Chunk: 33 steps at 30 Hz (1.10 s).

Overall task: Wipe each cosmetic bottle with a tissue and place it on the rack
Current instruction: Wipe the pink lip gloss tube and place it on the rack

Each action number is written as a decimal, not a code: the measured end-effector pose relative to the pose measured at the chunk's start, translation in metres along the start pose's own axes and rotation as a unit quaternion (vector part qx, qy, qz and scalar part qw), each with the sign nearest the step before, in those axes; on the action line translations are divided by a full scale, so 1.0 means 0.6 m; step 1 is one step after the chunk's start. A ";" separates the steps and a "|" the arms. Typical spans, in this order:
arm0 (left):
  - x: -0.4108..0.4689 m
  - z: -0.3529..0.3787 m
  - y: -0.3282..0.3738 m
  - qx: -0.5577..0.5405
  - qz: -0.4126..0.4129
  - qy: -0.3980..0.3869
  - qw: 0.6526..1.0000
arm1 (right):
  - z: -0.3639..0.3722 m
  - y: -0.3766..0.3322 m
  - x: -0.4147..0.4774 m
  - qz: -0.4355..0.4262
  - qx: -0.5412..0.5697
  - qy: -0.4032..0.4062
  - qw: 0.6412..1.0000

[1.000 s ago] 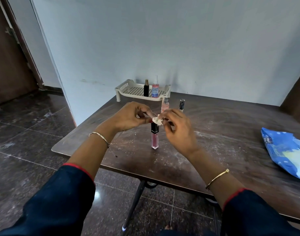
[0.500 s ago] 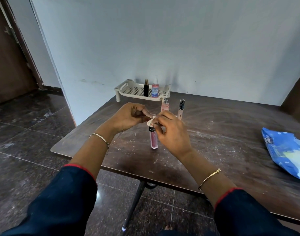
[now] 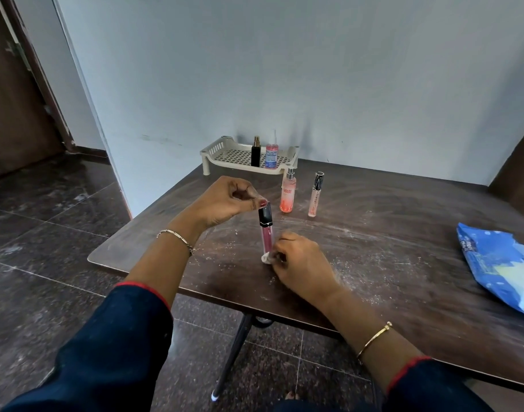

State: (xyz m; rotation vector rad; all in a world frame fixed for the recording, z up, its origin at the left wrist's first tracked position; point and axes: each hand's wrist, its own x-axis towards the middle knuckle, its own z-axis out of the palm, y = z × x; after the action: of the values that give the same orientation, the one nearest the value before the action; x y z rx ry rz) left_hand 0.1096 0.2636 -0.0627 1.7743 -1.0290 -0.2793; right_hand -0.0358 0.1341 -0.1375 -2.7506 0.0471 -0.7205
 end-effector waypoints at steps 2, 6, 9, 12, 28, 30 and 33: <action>-0.001 0.001 0.006 0.003 -0.001 0.001 1.000 | 0.000 -0.001 0.004 0.004 0.010 0.010 1.000; -0.002 0.005 0.013 0.010 -0.002 -0.004 1.000 | -0.010 -0.008 0.023 0.019 0.069 0.083 0.994; -0.004 0.006 0.014 0.021 0.002 0.002 1.000 | -0.024 -0.013 0.045 0.035 0.112 0.135 0.984; -0.007 0.006 0.017 0.027 0.010 -0.001 1.000 | -0.034 -0.018 0.063 0.034 0.136 0.178 0.974; -0.012 0.013 0.028 0.029 0.000 -0.005 1.000 | -0.016 -0.015 0.032 0.123 0.200 0.155 0.960; -0.013 0.015 0.032 0.032 0.001 -0.007 0.999 | -0.027 -0.018 0.045 0.131 0.217 0.172 0.952; -0.012 0.017 0.031 0.035 0.004 -0.004 0.999 | -0.040 -0.022 0.060 0.132 0.243 0.201 0.940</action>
State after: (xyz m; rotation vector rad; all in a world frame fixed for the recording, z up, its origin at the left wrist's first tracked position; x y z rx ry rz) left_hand 0.0896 0.2602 -0.0531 1.8324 -1.0624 -0.2475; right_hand -0.0166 0.1361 -0.0969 -2.0475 0.2787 -1.0424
